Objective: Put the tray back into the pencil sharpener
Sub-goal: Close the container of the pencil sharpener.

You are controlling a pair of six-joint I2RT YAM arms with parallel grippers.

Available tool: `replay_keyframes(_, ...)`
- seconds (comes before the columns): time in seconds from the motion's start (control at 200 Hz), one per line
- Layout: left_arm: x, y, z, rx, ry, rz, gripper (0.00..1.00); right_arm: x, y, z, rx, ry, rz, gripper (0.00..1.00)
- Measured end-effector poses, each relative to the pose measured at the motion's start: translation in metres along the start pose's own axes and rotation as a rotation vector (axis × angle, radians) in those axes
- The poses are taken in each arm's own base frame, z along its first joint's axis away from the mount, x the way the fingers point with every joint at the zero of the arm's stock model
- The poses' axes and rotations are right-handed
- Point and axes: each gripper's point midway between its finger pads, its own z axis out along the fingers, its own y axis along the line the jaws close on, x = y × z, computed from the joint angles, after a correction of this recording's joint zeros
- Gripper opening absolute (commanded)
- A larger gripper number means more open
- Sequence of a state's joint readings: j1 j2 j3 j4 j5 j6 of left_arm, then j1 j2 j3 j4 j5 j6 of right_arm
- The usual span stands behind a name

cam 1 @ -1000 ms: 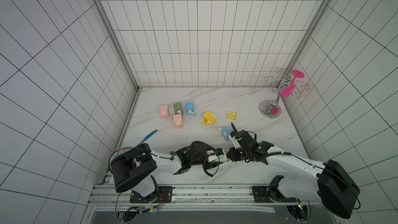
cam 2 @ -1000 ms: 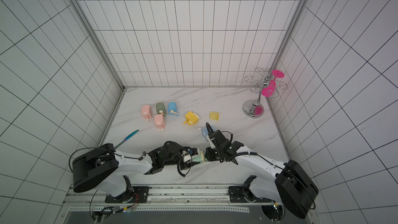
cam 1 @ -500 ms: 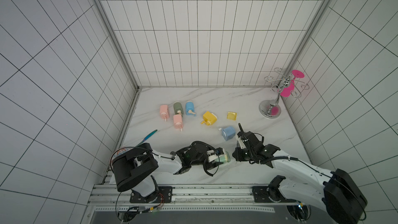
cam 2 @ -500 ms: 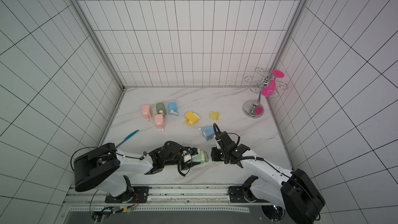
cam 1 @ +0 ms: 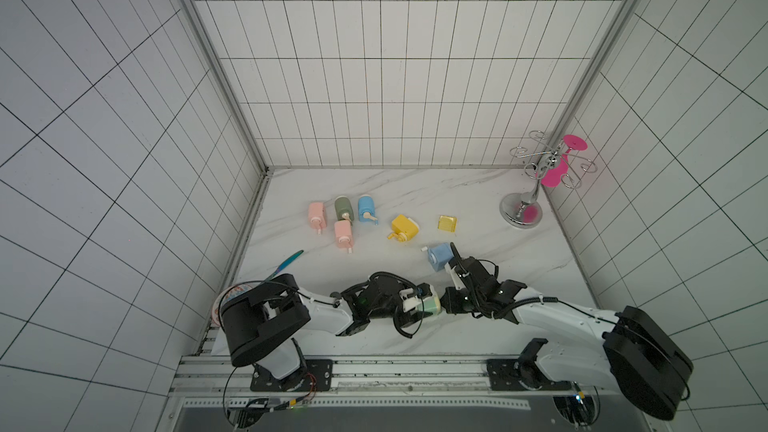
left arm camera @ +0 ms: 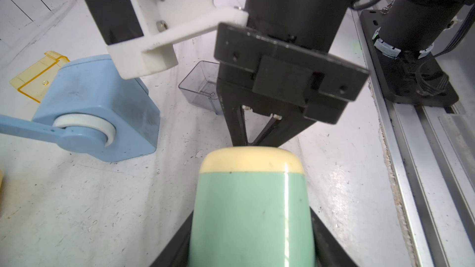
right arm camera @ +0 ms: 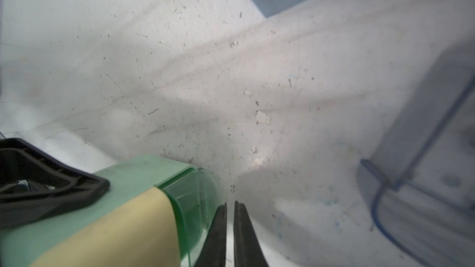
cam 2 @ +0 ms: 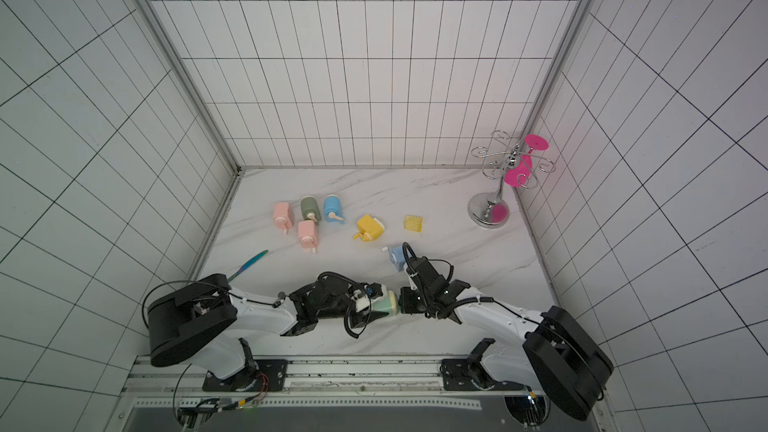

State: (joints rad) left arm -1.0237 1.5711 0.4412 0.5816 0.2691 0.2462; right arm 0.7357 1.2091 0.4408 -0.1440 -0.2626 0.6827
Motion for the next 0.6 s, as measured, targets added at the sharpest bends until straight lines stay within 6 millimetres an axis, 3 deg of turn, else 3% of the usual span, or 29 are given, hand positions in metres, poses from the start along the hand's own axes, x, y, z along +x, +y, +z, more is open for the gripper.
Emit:
replay_keyframes(0.27, -0.001, 0.000, 0.002, 0.001, -0.009, -0.010, 0.00, 0.004, 0.000, 0.005, -0.022, 0.001, 0.034, 0.12)
replay_keyframes(0.36, -0.001, 0.001, 0.002, 0.000, -0.009, -0.013, 0.00, 0.003, 0.000, 0.001, -0.018, -0.009, 0.036, 0.18)
replay_keyframes(0.445, -0.001, 0.001, 0.000, -0.006, -0.008, -0.024, 0.00, -0.004, 0.004, -0.014, -0.025, -0.065, 0.032, 0.23)
replay_keyframes(0.605, -0.007, 0.003, -0.016, -0.035, -0.012, -0.072, 0.00, -0.026, 0.011, -0.065, -0.053, -0.268, 0.013, 0.25)
